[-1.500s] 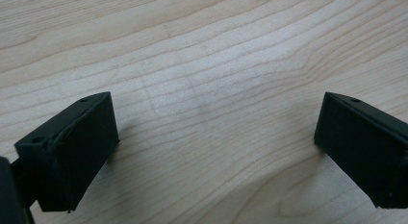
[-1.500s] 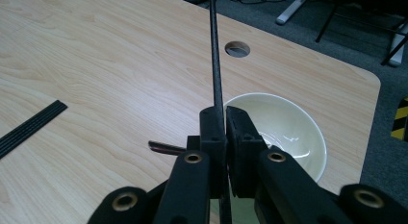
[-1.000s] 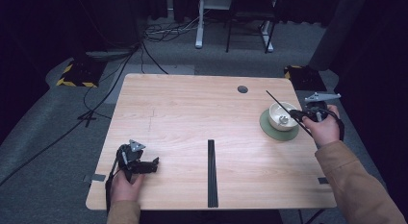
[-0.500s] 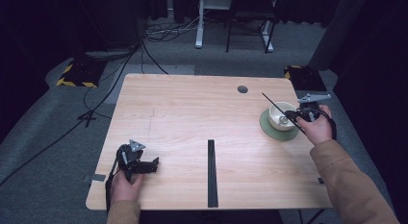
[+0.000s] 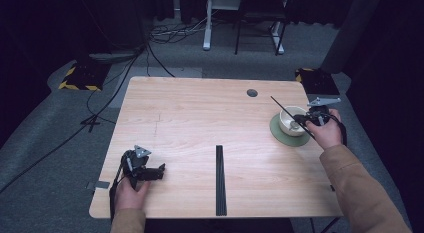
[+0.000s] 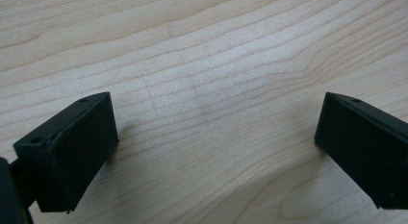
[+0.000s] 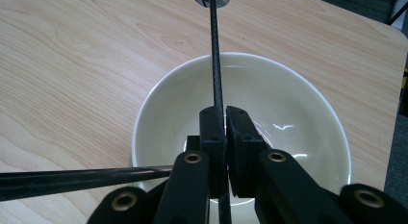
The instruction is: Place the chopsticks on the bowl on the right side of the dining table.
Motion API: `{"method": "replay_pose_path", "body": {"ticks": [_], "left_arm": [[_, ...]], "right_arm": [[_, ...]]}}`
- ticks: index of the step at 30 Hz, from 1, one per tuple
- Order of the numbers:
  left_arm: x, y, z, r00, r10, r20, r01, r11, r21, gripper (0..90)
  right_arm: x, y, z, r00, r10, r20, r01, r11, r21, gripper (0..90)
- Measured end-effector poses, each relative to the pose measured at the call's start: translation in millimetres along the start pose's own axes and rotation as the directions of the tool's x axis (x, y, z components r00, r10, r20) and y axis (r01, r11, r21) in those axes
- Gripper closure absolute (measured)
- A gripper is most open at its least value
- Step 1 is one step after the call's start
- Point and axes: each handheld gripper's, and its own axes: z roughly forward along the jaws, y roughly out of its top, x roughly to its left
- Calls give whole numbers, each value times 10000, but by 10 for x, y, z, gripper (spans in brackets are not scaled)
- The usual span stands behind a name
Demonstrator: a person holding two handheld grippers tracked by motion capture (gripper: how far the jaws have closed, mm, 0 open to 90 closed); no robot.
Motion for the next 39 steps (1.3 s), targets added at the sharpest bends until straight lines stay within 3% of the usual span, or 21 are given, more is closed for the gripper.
{"method": "replay_pose_path", "body": {"ticks": [7, 12, 16, 18, 26, 33, 34, 39], "left_arm": [[0, 0, 0, 10000, -1, 0, 1, 10000, -1, 14], [1, 1, 1, 10000, 2, 10, -2, 10000, 4, 13], [2, 8, 4, 10000, -2, 34, 2, 10000, 68, 11], [3, 11, 6, 10000, -27, 6, 27, 10000, 53, 11], [3, 11, 11, 10000, -45, -7, 45, 10000, -2, 11], [5, 9, 12, 10000, -73, -5, 73, 10000, -21, 12], [6, 9, 12, 10000, -65, -12, 65, 10000, -38, 12], [7, 0, 3, 10000, -52, -22, 52, 10000, -7, 12]], "right_arm": [[14, 16, -66, 9998, 173, 26, -172, 9991, -390, 685], [72, 61, -257, 9996, 271, 11, -269, 9952, -939, 639], [120, 68, -367, 9998, 216, 10, -214, 9939, -1085, 614], [188, 75, -485, 9993, 313, -200, -336, 9913, -1270, 574], [387, 58, -802, 9970, -285, -722, 145, 9821, -1877, 492], [538, 33, -962, 9951, -409, -897, 224, 9798, -1988, 477], [580, 33, -982, 9949, -265, -970, 63, 9791, -2031, 477], [804, 29, -1078, 9887, -722, -1314, 421, 9748, -2190, 474]]}}
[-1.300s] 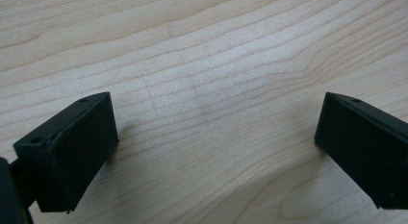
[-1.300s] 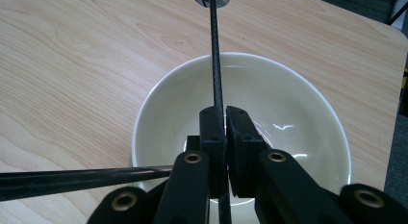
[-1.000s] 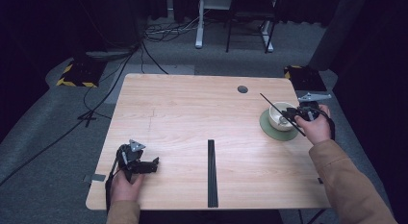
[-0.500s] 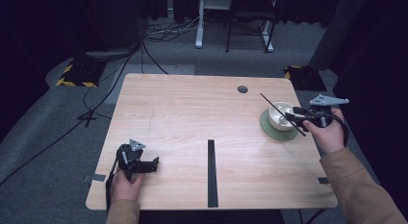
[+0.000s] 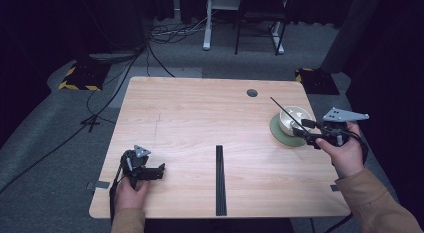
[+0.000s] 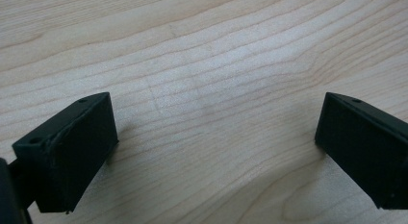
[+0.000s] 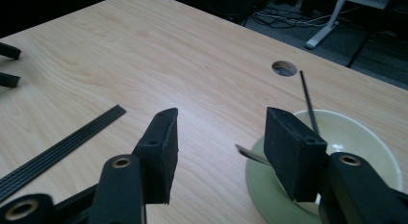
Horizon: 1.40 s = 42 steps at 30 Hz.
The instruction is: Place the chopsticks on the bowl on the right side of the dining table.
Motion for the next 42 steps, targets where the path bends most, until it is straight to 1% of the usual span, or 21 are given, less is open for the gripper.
{"method": "replay_pose_path", "body": {"ticks": [2, 3, 6, 7, 9, 10, 12, 15, 17, 19, 20, 22, 24, 27, 29, 31, 33, 34, 36, 37, 42], "left_arm": [[0, 0, -2, 10000, 1, -6, -1, 10000, 19, 12], [0, 0, -3, 10000, 4, -5, -4, 10000, 29, 12], [1, 0, -3, 10000, 3, -7, -3, 10000, 26, 12], [2, 0, -3, 10000, 18, -5, -18, 10000, 16, 12], [3, 0, -3, 10000, 23, 0, -23, 10000, 17, 12], [2, 0, -3, 10000, 21, -2, -21, 10000, 19, 12], [2, 0, -3, 10000, 23, -4, -23, 10000, 19, 12], [2, 0, -4, 10000, 19, 1, -19, 10000, 34, 12], [2, 0, -4, 10000, 15, 2, -15, 10000, 32, 12], [2, 0, -4, 10000, 20, 1, -20, 10000, 37, 12], [2, 0, -5, 10000, 20, 8, -20, 10000, 34, 11], [3, 0, -4, 10000, 32, 4, -32, 10000, 24, 11], [2, 0, -4, 10000, 30, 2, -30, 10000, 25, 11], [3, 1, -5, 10000, 35, 3, -35, 10000, 28, 11], [3, 0, -4, 10000, 32, 4, -32, 10000, 25, 11], [2, 0, -4, 10000, 32, 3, -32, 10000, 25, 11], [3, 1, -4, 10000, 33, 1, -33, 10000, 27, 11], [3, 0, -5, 10000, 34, -5, -34, 10000, 26, 11], [2, 0, -4, 10000, 33, 2, -33, 10000, 26, 11], [3, 1, -5, 10000, 37, -6, -37, 10000, 25, 11], [2, 0, -4, 10000, 34, 2, -34, 10000, 26, 11]], "right_arm": [[32, 2, 1, 10000, -12, -32, 12, 10000, 4, 474], [86, 9, 6, 10000, 19, -65, -19, 10000, 5, 474], [204, 31, 18, 9991, -60, -411, 60, 10000, -14, 473], [291, 51, 27, 9983, -123, -574, 120, 9999, -52, 473], [323, 58, 30, 9979, -162, -631, 158, 9998, -76, 473], [426, 77, 41, 9965, -187, -819, 180, 9998, -86, 472], [458, 78, 52, 9958, -240, -888, 233, 9997, -85, 472], [632, 74, 145, 9918, -379, -1224, 389, 9992, 58, 466], [693, 70, 193, 9901, -430, -1338, 446, 9990, 92, 460], [713, 65, 211, 9895, -469, -1368, 487, 9988, 102, 456], [776, 41, 256, 9888, -518, -1398, 540, 9985, 115, 453], [821, 20, 283, 9873, -526, -1499, 552, 9984, 132, 448], [880, 6, 307, 9859, -451, -1614, 466, 9989, 57, 446], [986, -29, 334, 9846, -421, -1695, 385, 9990, -244, 439], [1068, -68, 367, 9810, -401, -1897, 355, 9990, -276, 435], [1115, -110, 399, 9771, -340, -2099, 292, 9992, -257, 434], [1134, -135, 419, 9758, -262, -2170, 217, 9995, -228, 434], [1167, -155, 471, 9754, -539, -2137, 546, 9985, -23, 425], [1175, -163, 481, 9744, -453, -2201, 451, 9990, -62, 425], [1220, -196, 525, 9721, -484, -2297, 499, 9988, 5, 420], [1310, -261, 662, 9674, -472, -2488, 519, 9986, 121, 402]]}}
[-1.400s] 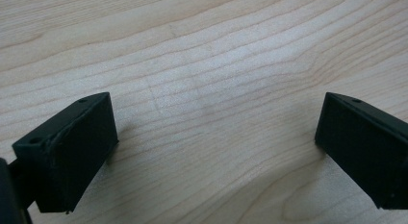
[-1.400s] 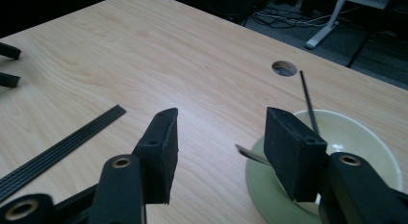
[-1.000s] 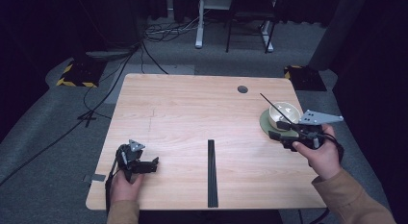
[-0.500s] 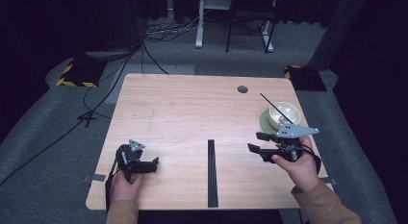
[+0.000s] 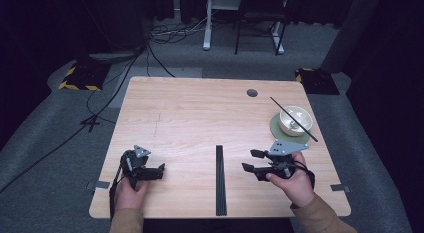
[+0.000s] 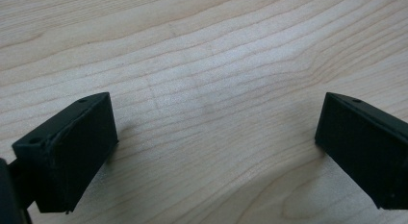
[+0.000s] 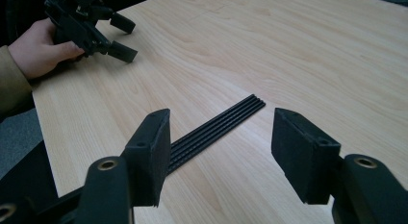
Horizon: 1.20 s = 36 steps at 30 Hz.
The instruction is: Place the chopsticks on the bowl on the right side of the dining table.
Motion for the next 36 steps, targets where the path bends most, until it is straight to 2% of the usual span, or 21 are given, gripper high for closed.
{"method": "replay_pose_path", "body": {"ticks": [11, 23, 32, 36], "left_arm": [[-1, 0, -1, 10000, -11, 6, 11, 10000, 10, 11], [0, -1, 0, 10000, -8, 17, 8, 10000, -4, 11], [0, 0, 0, 10000, 0, -1, 0, 10000, 1, 11], [-1, 0, -1, 10000, -10, 4, 10, 10000, 13, 11]], "right_arm": [[48, -184, 300, 9997, -177, -192, 185, 9990, 412, 400], [62, -361, 517, 9994, 244, -239, -230, 9982, 561, 393], [88, -445, 615, 9994, 280, -220, -264, 9973, 682, 383], [128, -487, 686, 9987, 382, -345, -355, 9965, 753, 349]]}}
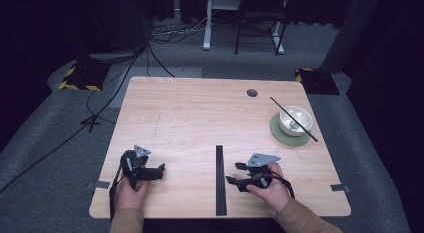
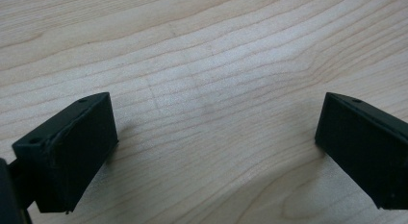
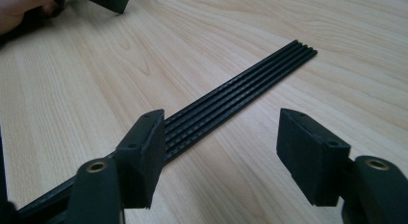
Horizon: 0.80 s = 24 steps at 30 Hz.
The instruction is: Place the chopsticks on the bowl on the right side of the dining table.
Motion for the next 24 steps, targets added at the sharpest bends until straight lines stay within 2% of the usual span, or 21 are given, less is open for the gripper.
{"method": "replay_pose_path", "body": {"ticks": [9, 11, 14, 17, 24], "left_arm": [[1, 0, 1, 10000, 8, -5, -8, 10000, -13, 11], [1, 0, 0, 10000, 13, -18, -13, 10000, -13, 11], [1, 0, 1, 10000, 9, -4, -9, 10000, -14, 11], [1, 0, 0, 10000, 12, -17, -12, 10000, -15, 11], [1, 0, 1, 10000, 7, -3, -7, 10000, -13, 11]], "right_arm": [[87, -44, 125, 9999, -25, 103, 20, 9990, 455, 330], [97, -51, 144, 9995, -214, 230, 201, 9984, 522, 329], [131, -53, 165, 9989, -219, 425, 194, 9980, 595, 329], [124, -58, 169, 9984, -389, 407, 361, 9971, 675, 329], [143, -62, 188, 9985, -373, 388, 347, 9971, 673, 327]]}}
